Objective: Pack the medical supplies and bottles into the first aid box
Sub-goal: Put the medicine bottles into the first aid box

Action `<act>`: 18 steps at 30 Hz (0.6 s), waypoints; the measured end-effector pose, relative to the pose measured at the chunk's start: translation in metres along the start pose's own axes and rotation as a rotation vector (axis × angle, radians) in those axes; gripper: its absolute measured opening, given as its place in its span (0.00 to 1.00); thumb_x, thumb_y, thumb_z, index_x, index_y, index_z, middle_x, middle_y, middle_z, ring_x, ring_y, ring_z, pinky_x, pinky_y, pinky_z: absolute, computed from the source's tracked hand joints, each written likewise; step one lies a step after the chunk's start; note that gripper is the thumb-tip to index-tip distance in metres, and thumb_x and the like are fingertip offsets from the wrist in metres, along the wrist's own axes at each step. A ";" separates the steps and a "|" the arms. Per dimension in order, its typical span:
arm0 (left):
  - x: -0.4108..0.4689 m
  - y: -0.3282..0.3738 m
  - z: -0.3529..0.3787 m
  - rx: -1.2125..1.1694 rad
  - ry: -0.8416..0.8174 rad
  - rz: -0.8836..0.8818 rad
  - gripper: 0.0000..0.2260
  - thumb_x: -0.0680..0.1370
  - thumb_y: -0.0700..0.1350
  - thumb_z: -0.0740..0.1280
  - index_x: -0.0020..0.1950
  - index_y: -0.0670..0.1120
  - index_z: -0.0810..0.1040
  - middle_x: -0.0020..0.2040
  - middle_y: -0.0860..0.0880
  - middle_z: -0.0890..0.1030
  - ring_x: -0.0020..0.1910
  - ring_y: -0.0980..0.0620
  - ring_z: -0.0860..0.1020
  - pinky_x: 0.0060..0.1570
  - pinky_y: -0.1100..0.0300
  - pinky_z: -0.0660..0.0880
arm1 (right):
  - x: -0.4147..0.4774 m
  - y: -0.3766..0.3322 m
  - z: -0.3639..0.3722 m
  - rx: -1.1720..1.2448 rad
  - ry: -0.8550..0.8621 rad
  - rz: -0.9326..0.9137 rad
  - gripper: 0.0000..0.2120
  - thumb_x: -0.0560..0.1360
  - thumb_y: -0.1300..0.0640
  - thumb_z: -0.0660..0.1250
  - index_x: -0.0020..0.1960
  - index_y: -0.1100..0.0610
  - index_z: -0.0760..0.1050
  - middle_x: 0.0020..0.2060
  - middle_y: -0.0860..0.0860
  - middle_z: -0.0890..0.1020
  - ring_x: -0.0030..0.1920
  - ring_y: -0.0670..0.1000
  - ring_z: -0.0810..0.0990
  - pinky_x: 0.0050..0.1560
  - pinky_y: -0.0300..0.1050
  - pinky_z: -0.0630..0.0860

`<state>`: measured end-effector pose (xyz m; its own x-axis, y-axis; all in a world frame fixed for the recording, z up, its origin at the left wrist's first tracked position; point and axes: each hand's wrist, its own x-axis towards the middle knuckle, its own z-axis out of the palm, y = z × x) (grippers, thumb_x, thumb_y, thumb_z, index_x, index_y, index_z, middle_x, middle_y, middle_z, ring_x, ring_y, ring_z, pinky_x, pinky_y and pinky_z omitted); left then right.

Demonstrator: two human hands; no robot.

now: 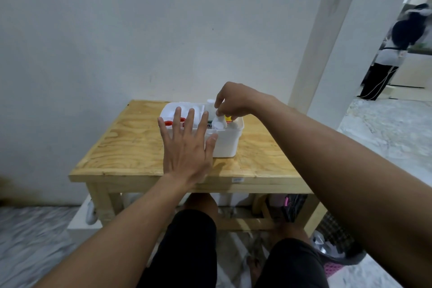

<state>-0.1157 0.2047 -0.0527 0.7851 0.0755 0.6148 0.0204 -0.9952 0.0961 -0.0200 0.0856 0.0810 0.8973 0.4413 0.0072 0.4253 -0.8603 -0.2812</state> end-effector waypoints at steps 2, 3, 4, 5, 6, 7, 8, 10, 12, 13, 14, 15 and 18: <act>0.005 -0.001 -0.007 -0.031 0.025 0.001 0.29 0.82 0.61 0.44 0.79 0.51 0.65 0.77 0.44 0.67 0.79 0.39 0.56 0.73 0.30 0.45 | 0.000 0.000 -0.005 0.031 0.017 0.004 0.09 0.75 0.60 0.70 0.54 0.60 0.83 0.43 0.56 0.85 0.41 0.55 0.87 0.45 0.49 0.85; 0.009 -0.003 -0.011 -0.044 0.042 -0.001 0.29 0.82 0.61 0.43 0.79 0.51 0.65 0.77 0.44 0.67 0.79 0.40 0.56 0.73 0.30 0.46 | 0.000 0.001 -0.007 0.042 0.029 0.004 0.09 0.75 0.60 0.69 0.54 0.60 0.83 0.42 0.56 0.85 0.42 0.55 0.87 0.44 0.49 0.85; 0.014 -0.005 -0.015 -0.055 0.061 -0.008 0.28 0.82 0.61 0.44 0.78 0.52 0.65 0.77 0.44 0.68 0.79 0.40 0.57 0.73 0.31 0.47 | 0.000 0.002 -0.010 0.052 0.046 0.005 0.09 0.75 0.59 0.68 0.53 0.60 0.83 0.42 0.56 0.85 0.42 0.55 0.87 0.44 0.50 0.85; 0.020 -0.007 -0.019 -0.065 0.084 -0.020 0.27 0.83 0.60 0.45 0.78 0.52 0.65 0.76 0.44 0.68 0.78 0.40 0.58 0.73 0.32 0.48 | 0.001 0.004 -0.013 0.062 0.069 0.008 0.09 0.75 0.59 0.67 0.53 0.59 0.83 0.41 0.55 0.85 0.42 0.55 0.87 0.45 0.50 0.85; 0.028 -0.011 -0.022 -0.076 0.107 -0.035 0.27 0.83 0.60 0.47 0.78 0.53 0.65 0.76 0.44 0.69 0.78 0.41 0.59 0.73 0.32 0.50 | 0.002 0.007 -0.015 0.073 0.095 0.015 0.10 0.75 0.58 0.67 0.52 0.59 0.83 0.40 0.55 0.85 0.42 0.55 0.86 0.46 0.50 0.85; 0.037 -0.015 -0.025 -0.088 0.121 -0.052 0.26 0.83 0.59 0.47 0.78 0.53 0.66 0.76 0.44 0.69 0.77 0.41 0.60 0.73 0.33 0.51 | 0.004 0.010 -0.017 0.083 0.126 0.020 0.10 0.76 0.57 0.66 0.52 0.59 0.84 0.40 0.55 0.85 0.41 0.55 0.86 0.46 0.50 0.84; 0.046 -0.020 -0.027 -0.100 0.124 -0.068 0.26 0.83 0.59 0.48 0.78 0.53 0.66 0.76 0.44 0.69 0.77 0.41 0.60 0.73 0.34 0.52 | 0.006 0.013 -0.019 0.088 0.160 0.023 0.11 0.76 0.55 0.66 0.52 0.60 0.83 0.42 0.55 0.85 0.41 0.55 0.84 0.47 0.50 0.83; 0.066 -0.032 -0.028 -0.134 0.085 -0.097 0.27 0.82 0.59 0.47 0.79 0.53 0.64 0.76 0.44 0.68 0.77 0.41 0.60 0.74 0.36 0.53 | 0.012 0.019 -0.020 0.086 0.236 0.033 0.15 0.78 0.52 0.65 0.54 0.63 0.83 0.49 0.57 0.85 0.47 0.56 0.83 0.50 0.51 0.80; 0.086 -0.044 -0.025 -0.183 0.001 -0.116 0.28 0.82 0.61 0.46 0.79 0.53 0.63 0.77 0.44 0.67 0.77 0.42 0.61 0.75 0.39 0.56 | 0.020 0.024 -0.019 0.115 0.297 0.060 0.19 0.78 0.50 0.64 0.55 0.65 0.81 0.52 0.58 0.84 0.54 0.59 0.81 0.55 0.53 0.79; 0.094 -0.049 -0.023 -0.196 -0.039 -0.122 0.28 0.82 0.62 0.46 0.80 0.53 0.62 0.77 0.44 0.67 0.77 0.42 0.62 0.74 0.41 0.59 | 0.024 0.026 -0.018 0.136 0.310 0.076 0.20 0.79 0.48 0.63 0.55 0.65 0.81 0.52 0.59 0.84 0.54 0.59 0.81 0.55 0.54 0.79; 0.102 -0.054 -0.021 -0.202 -0.072 -0.125 0.28 0.82 0.62 0.47 0.80 0.53 0.62 0.77 0.45 0.67 0.76 0.42 0.64 0.73 0.42 0.62 | 0.029 0.029 -0.017 0.157 0.308 0.095 0.21 0.79 0.47 0.62 0.55 0.65 0.80 0.52 0.59 0.84 0.53 0.59 0.81 0.52 0.53 0.79; 0.108 -0.057 -0.019 -0.207 -0.100 -0.130 0.28 0.82 0.63 0.47 0.80 0.52 0.62 0.77 0.45 0.68 0.75 0.43 0.65 0.71 0.43 0.64 | 0.035 0.032 -0.015 0.175 0.294 0.116 0.21 0.80 0.46 0.61 0.54 0.65 0.79 0.51 0.58 0.83 0.53 0.59 0.81 0.48 0.51 0.77; 0.122 -0.062 -0.014 -0.210 -0.212 -0.183 0.31 0.82 0.65 0.46 0.80 0.51 0.63 0.76 0.46 0.69 0.75 0.43 0.67 0.69 0.45 0.66 | 0.050 0.040 -0.008 0.213 0.207 0.184 0.26 0.82 0.42 0.56 0.60 0.65 0.76 0.56 0.59 0.80 0.54 0.59 0.78 0.47 0.46 0.70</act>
<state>-0.0297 0.2768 0.0272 0.8916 0.2148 0.3987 0.0622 -0.9301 0.3620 0.0430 0.0712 0.0778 0.9710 0.2036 0.1256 0.2391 -0.8386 -0.4895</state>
